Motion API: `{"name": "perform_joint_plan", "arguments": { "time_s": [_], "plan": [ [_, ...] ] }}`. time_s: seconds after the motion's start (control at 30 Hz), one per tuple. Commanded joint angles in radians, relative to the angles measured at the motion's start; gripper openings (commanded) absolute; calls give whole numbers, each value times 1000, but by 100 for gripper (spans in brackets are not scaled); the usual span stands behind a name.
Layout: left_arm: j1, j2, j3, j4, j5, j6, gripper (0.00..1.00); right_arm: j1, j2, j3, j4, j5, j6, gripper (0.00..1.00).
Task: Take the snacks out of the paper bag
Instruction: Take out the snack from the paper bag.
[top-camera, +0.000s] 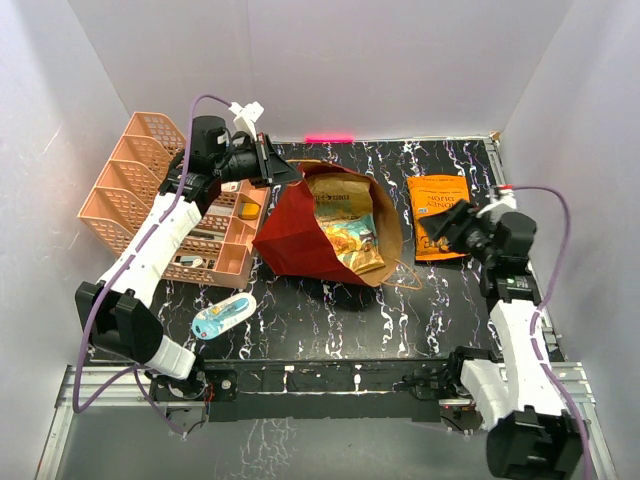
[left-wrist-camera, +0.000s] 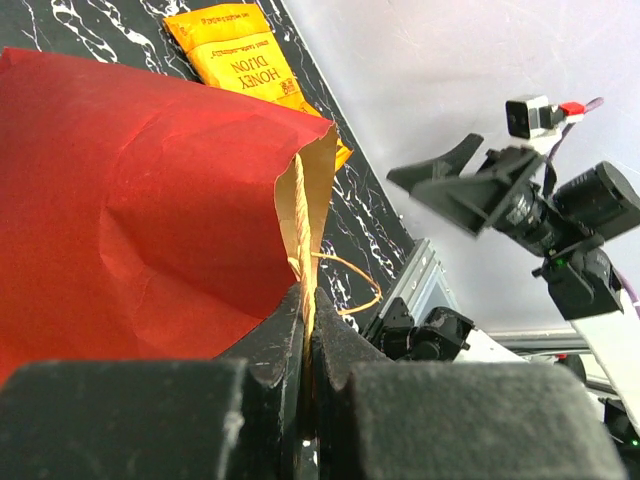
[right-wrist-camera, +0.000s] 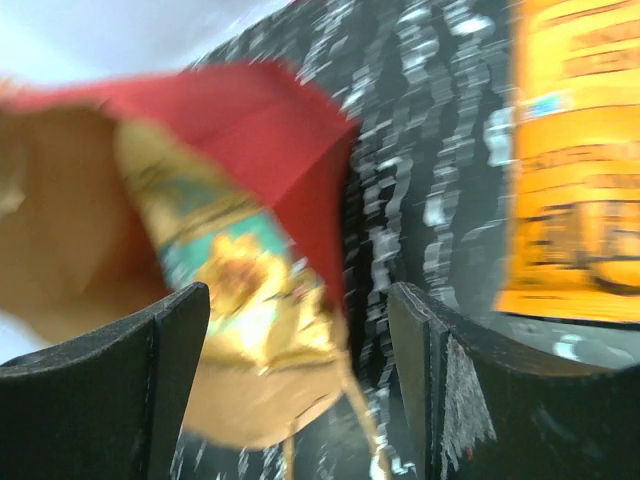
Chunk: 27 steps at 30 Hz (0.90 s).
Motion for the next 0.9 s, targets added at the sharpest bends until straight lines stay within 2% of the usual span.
{"name": "perform_joint_plan", "arguments": {
  "time_s": [0.0, 0.07, 0.17, 0.23, 0.4, 0.47, 0.67, 0.87],
  "plan": [
    [0, -17, 53, -16, 4, 13, 0, 254, -35, 38, 99, -67, -6, 75],
    [1, -16, 49, -9, 10, 7, 0, 378, -51, 53, 119, -2, -2, 75],
    [-1, -18, 44, -6, 12, 1, 0, 497, -37, 87, 164, 42, -21, 75],
    [0, -20, 44, -8, 13, 1, 0, 564, 13, 119, 177, 37, -47, 75],
    [1, -28, 41, -12, 11, 4, 0, 704, 173, 221, 158, 183, -127, 73],
    [0, -32, 38, -14, 10, 5, 0, 728, 229, 240, 198, 231, -154, 73],
    [0, -44, 27, -2, 14, -9, 0, 742, 402, 346, 147, 451, -190, 75],
    [0, -50, 20, -9, 15, -3, 0, 742, 453, 312, 283, 569, -211, 81]
  ]
}}
